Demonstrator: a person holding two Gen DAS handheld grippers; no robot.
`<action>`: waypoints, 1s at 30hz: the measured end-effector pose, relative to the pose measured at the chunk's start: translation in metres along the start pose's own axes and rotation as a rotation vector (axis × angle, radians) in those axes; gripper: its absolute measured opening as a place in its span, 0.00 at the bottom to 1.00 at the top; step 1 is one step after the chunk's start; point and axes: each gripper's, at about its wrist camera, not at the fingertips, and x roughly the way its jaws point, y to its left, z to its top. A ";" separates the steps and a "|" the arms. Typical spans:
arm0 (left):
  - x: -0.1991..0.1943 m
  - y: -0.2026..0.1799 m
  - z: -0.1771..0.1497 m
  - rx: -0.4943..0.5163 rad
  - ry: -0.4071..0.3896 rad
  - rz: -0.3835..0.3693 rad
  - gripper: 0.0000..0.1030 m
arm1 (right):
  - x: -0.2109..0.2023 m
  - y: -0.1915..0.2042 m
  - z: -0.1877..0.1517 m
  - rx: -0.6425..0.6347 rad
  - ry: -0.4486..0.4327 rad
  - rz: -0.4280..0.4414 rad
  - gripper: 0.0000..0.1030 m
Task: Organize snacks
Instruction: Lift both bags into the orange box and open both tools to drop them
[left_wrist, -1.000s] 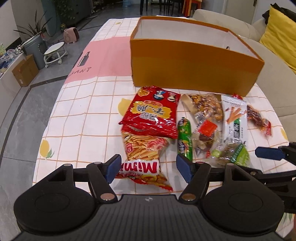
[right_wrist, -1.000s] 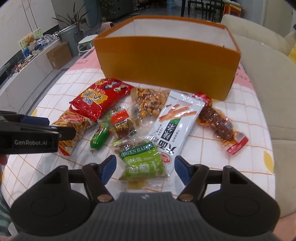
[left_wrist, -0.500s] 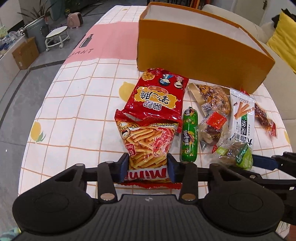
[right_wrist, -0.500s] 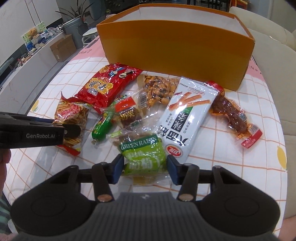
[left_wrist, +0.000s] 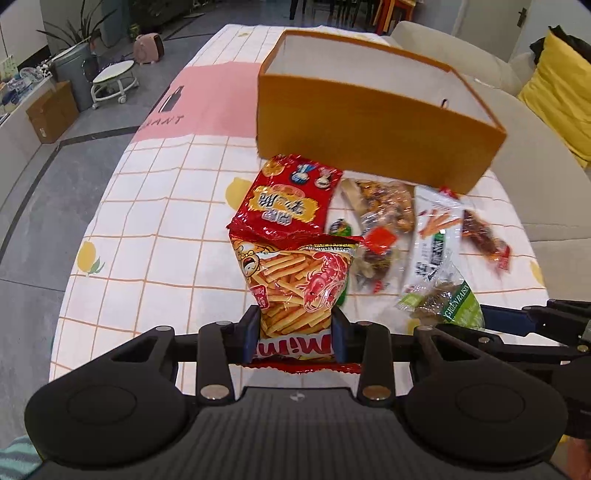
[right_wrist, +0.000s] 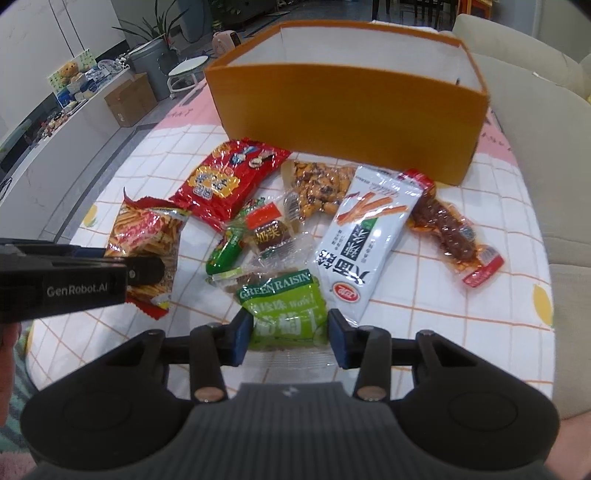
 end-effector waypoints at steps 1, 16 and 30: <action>-0.005 -0.002 0.001 0.002 -0.003 -0.003 0.42 | -0.005 -0.001 0.000 0.003 -0.002 -0.004 0.40; -0.082 -0.031 0.036 0.074 -0.123 -0.095 0.42 | -0.109 -0.025 0.023 0.096 -0.130 -0.008 0.40; -0.095 -0.042 0.129 0.180 -0.212 -0.130 0.42 | -0.146 -0.047 0.117 0.018 -0.233 -0.032 0.40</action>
